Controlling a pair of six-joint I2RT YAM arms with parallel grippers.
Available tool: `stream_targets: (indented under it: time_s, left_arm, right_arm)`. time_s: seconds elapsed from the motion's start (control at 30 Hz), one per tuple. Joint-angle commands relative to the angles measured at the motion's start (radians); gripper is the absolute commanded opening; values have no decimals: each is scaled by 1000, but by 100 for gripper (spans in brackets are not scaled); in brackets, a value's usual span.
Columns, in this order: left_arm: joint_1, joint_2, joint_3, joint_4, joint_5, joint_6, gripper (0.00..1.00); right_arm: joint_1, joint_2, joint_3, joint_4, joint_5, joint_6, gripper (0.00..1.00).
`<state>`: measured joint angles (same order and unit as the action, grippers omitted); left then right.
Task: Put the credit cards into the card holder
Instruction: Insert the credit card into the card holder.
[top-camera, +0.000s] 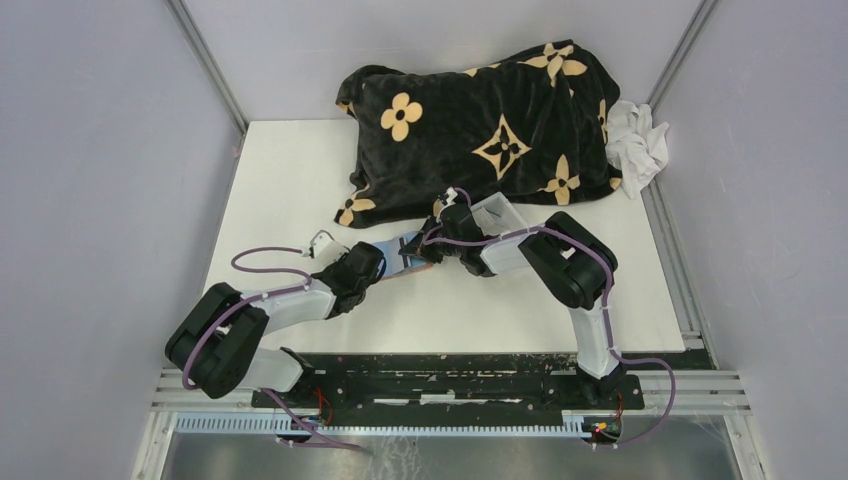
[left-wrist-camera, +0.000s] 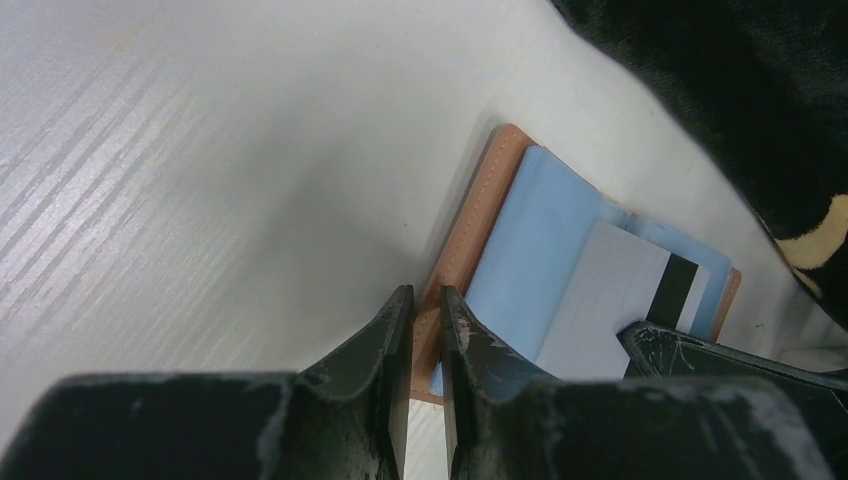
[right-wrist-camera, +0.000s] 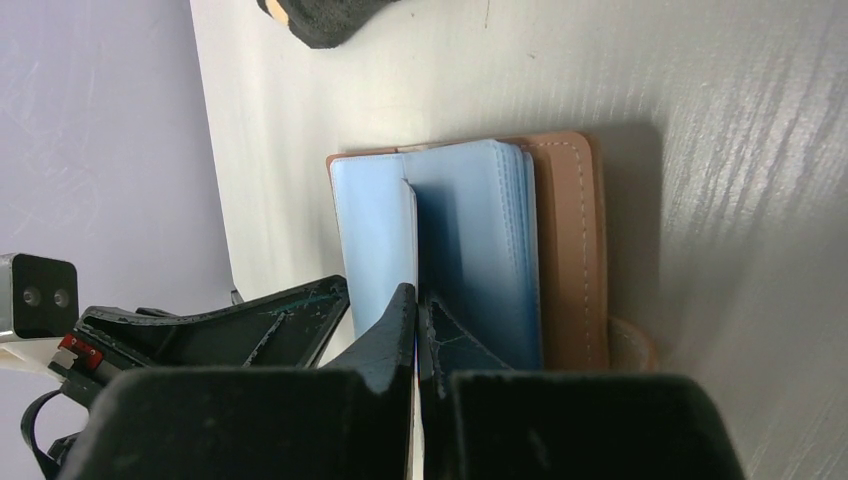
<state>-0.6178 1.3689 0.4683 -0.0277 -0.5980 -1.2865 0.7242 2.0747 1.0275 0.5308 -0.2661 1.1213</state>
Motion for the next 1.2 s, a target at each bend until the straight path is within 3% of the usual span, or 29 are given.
stream_targets:
  time_s: [0.0,0.27,0.67,1.17]
  left_arm:
    - [-20,24,-30,-83,40,-32,23]
    - [-32,22,-34,-84,37,-40,23]
    - [-42,28,-28,-80,31,-45,23]
    - [-42,16,-27,-76,28,-37,23]
  right_arm:
    - [-3,18,-24,23,22,4,1]
    - [3,20,-26,4,26,-7,1]
    - [42,22,44,-200,34,-117,1]
    - [68,-2,155,-459,47,-284,34]
